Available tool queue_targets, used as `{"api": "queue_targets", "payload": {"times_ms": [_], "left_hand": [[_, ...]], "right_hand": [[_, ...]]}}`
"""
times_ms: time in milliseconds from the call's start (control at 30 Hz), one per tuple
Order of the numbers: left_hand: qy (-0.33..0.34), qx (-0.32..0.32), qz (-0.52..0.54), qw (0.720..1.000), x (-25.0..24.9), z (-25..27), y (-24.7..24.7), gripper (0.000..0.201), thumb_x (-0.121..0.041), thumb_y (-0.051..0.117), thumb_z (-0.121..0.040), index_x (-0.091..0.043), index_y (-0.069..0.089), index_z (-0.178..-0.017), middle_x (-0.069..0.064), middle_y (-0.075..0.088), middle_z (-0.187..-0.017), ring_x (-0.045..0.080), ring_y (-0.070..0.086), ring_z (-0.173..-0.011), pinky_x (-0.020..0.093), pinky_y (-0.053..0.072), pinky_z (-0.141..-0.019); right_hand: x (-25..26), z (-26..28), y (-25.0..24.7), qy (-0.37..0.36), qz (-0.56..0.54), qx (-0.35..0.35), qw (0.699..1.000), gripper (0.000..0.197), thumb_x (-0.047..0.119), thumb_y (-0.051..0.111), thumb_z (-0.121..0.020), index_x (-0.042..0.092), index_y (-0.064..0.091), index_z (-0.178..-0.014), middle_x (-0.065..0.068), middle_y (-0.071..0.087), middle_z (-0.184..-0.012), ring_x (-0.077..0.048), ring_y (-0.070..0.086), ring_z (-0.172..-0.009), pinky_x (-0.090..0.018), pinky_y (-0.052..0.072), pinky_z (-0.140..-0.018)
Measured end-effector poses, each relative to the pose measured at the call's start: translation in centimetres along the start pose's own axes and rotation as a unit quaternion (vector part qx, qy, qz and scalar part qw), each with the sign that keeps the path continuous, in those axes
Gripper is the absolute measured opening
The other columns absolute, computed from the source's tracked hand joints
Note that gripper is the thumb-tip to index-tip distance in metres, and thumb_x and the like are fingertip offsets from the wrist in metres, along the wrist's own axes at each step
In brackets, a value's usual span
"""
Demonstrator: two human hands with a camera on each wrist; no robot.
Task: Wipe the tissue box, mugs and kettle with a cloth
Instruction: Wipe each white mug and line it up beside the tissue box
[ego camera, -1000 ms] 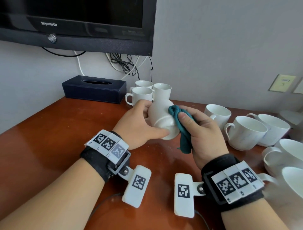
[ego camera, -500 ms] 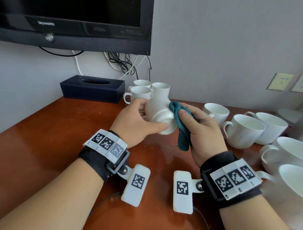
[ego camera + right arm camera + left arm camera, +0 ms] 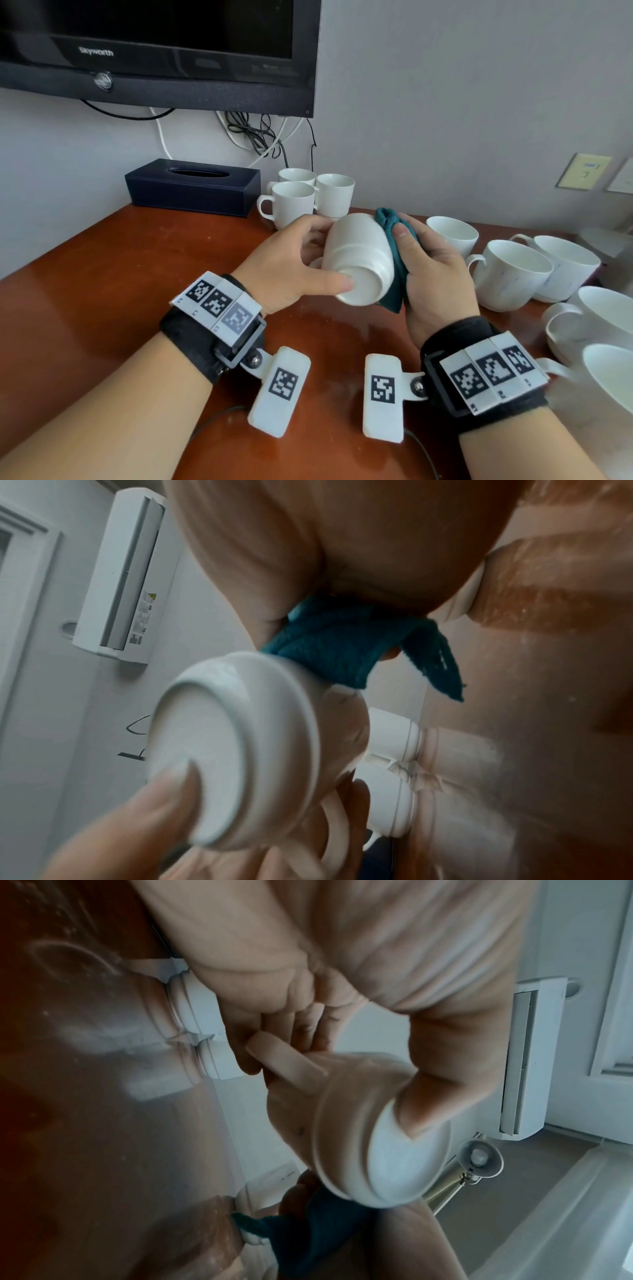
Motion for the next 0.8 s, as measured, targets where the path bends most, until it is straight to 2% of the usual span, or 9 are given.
{"api": "queue_targets", "payload": {"times_ms": [67, 200, 267, 367, 433, 567, 667, 733, 800], "left_hand": [[-0.001, -0.037, -0.001, 0.999, 0.1, -0.1, -0.1, 0.089, -0.043, 0.092, -0.055, -0.028, 0.054, -0.134, -0.007, 0.068, -0.128, 0.007, 0.069, -0.115, 0.032, 0.056, -0.1], [-0.008, -0.112, -0.002, 0.994, 0.6, -0.4, -0.7, 0.074, -0.032, 0.098, -0.063, -0.028, 0.058, -0.126, -0.009, 0.071, -0.119, 0.004, 0.071, -0.107, 0.036, 0.059, -0.099], [-0.01, -0.122, -0.021, 0.992, 0.6, -0.4, -0.8, 0.076, -0.041, 0.095, -0.058, -0.03, 0.058, -0.123, -0.011, 0.072, -0.116, 0.003, 0.072, -0.104, 0.038, 0.059, -0.098], [-0.009, -0.087, -0.07, 0.994, 0.3, -0.3, -0.7, 0.074, -0.035, 0.096, -0.064, -0.033, 0.055, -0.126, -0.016, 0.068, -0.12, -0.002, 0.07, -0.106, 0.035, 0.059, -0.099], [0.002, -0.047, -0.068, 0.997, 0.0, -0.2, -0.5, 0.082, -0.034, 0.097, -0.063, -0.03, 0.053, -0.133, -0.014, 0.067, -0.125, 0.0, 0.068, -0.112, 0.035, 0.057, -0.101], [0.011, -0.008, 0.013, 1.0, -0.1, 0.1, 0.1, 0.092, -0.04, 0.09, -0.055, -0.023, 0.053, -0.137, -0.006, 0.068, -0.129, 0.009, 0.068, -0.117, 0.034, 0.055, -0.101], [0.002, -0.013, 0.086, 0.996, -0.2, 0.3, 0.4, 0.089, -0.037, 0.088, -0.054, -0.02, 0.055, -0.135, 0.001, 0.07, -0.124, 0.015, 0.069, -0.113, 0.037, 0.056, -0.099], [-0.009, -0.013, 0.143, 0.99, -0.2, 0.3, 0.4, 0.086, -0.035, 0.086, -0.056, -0.019, 0.055, -0.134, 0.005, 0.069, -0.121, 0.021, 0.068, -0.108, 0.041, 0.056, -0.092], [-0.008, 0.001, 0.162, 0.987, -0.4, 0.2, 0.5, 0.084, -0.035, 0.084, -0.058, -0.022, 0.053, -0.135, 0.006, 0.066, -0.118, 0.02, 0.067, -0.101, 0.038, 0.057, -0.079]], "right_hand": [[0.1, 0.2, 0.2, 0.008, -0.014, 0.029, 0.999, 0.023, 0.015, 0.058, -0.104, 0.016, 0.074, -0.12, -0.007, 0.077, -0.115, -0.022, 0.073, -0.105, -0.04, 0.057, -0.094], [0.1, 0.7, 0.7, 0.009, -0.021, 0.096, 0.995, 0.028, 0.014, 0.062, -0.099, 0.011, 0.074, -0.124, -0.011, 0.075, -0.123, -0.029, 0.068, -0.12, -0.045, 0.051, -0.107], [0.0, 0.7, 0.7, 0.004, -0.006, 0.107, 0.994, 0.027, 0.012, 0.064, -0.098, 0.011, 0.074, -0.124, -0.011, 0.074, -0.124, -0.031, 0.067, -0.122, -0.047, 0.049, -0.109], [-0.1, 0.7, 0.6, -0.003, 0.003, 0.105, 0.994, 0.026, 0.014, 0.066, -0.099, 0.01, 0.074, -0.124, -0.012, 0.074, -0.123, -0.034, 0.068, -0.119, -0.05, 0.052, -0.106], [0.0, 0.6, 0.6, 0.0, -0.006, 0.083, 0.997, 0.025, 0.016, 0.065, -0.1, 0.011, 0.074, -0.122, -0.013, 0.075, -0.12, -0.033, 0.07, -0.111, -0.05, 0.054, -0.1], [0.1, 0.1, 0.2, 0.021, -0.047, 0.013, 0.999, 0.024, 0.017, 0.059, -0.104, 0.012, 0.072, -0.124, -0.011, 0.076, -0.119, -0.028, 0.071, -0.106, -0.055, 0.055, -0.101], [-0.1, 0.2, 0.2, 0.051, -0.08, 0.006, 0.995, 0.026, 0.023, 0.056, -0.106, 0.016, 0.07, -0.126, -0.015, 0.073, -0.124, -0.034, 0.069, -0.111, -0.067, 0.049, -0.104], [-0.1, 0.3, 0.3, 0.068, -0.098, 0.009, 0.993, 0.027, 0.024, 0.054, -0.107, 0.016, 0.07, -0.127, -0.017, 0.072, -0.125, -0.035, 0.067, -0.109, -0.07, 0.046, -0.103], [0.0, 0.4, 0.4, 0.074, -0.109, 0.02, 0.991, 0.027, 0.023, 0.054, -0.107, 0.015, 0.07, -0.127, -0.017, 0.072, -0.125, -0.032, 0.068, -0.108, -0.065, 0.048, -0.103]]}}
Point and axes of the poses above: each hand's wrist, its own z-axis away from the middle knuckle, its own y-axis out of the palm, x = y × z, the point moved 2 cm from there along -z, towards the middle knuckle
